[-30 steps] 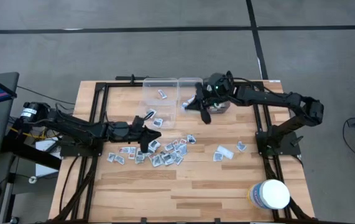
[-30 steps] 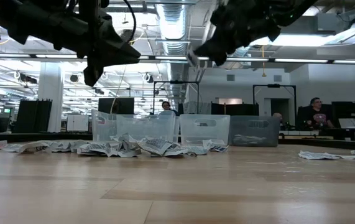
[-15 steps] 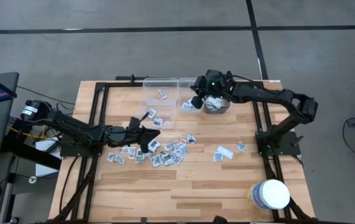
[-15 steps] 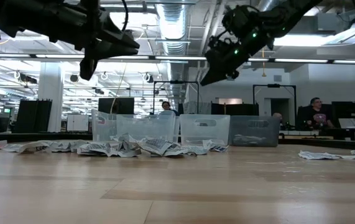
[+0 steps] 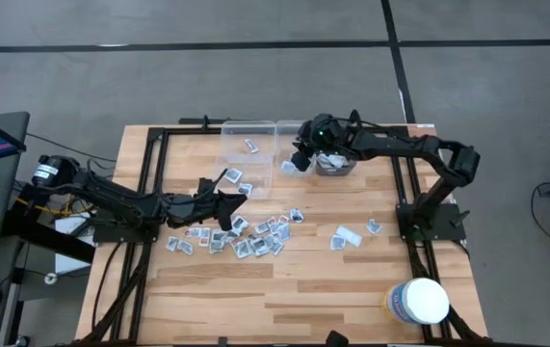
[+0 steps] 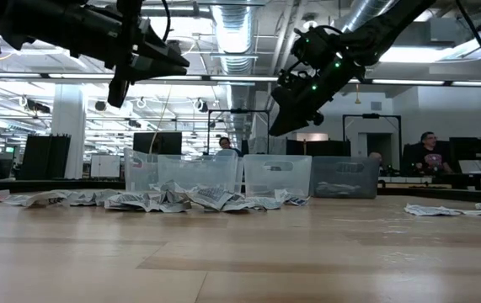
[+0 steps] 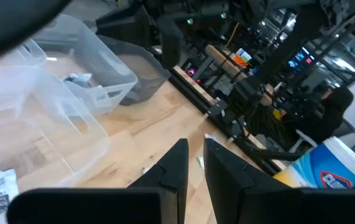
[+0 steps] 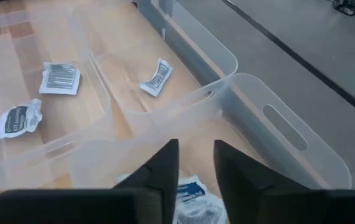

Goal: Pick & Place First Aid Supplies
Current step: Put the ointment pack into the top left transparent bin

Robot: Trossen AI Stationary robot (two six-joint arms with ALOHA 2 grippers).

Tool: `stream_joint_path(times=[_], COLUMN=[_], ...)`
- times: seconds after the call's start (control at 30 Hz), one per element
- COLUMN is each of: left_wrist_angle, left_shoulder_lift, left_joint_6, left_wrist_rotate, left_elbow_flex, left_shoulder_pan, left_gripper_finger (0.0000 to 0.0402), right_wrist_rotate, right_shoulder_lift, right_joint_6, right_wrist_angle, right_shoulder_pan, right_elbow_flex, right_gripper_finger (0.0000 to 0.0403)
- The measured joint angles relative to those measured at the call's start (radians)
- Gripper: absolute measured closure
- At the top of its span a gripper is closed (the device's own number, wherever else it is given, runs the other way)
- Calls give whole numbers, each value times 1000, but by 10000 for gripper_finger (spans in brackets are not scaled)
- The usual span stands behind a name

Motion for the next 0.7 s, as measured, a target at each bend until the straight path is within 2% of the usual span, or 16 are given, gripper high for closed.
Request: stream_joint_path(times=[0.17, 0.3, 0.47, 0.6, 0.7], left_wrist_angle=[0, 0, -25, -194, -437], left_shoulder_lift=[0, 0, -12, -128, -256], left_joint_6=[0, 0, 88, 147, 158], left_wrist_rotate=[1, 7, 178, 230, 281], left_elbow_flex=[0, 0, 0, 1, 31], left_shoulder_pan=[-25, -43, -48, -39, -41], left_gripper_finger=[351, 351, 352, 361, 372], right_wrist_rotate=[-1, -1, -8, -7, -6], right_shoulder_lift=[-3, -35, -94, -136, -150], right_joint_6=[-10, -50, -195, -237, -219], right_wrist_angle=[-5, -38, -80, -90, -96], right_shoulder_pan=[-3, 33, 130, 204, 252], right_elbow_flex=[0, 0, 0, 0, 0], right_gripper_finger=[266, 252, 254, 262, 266])
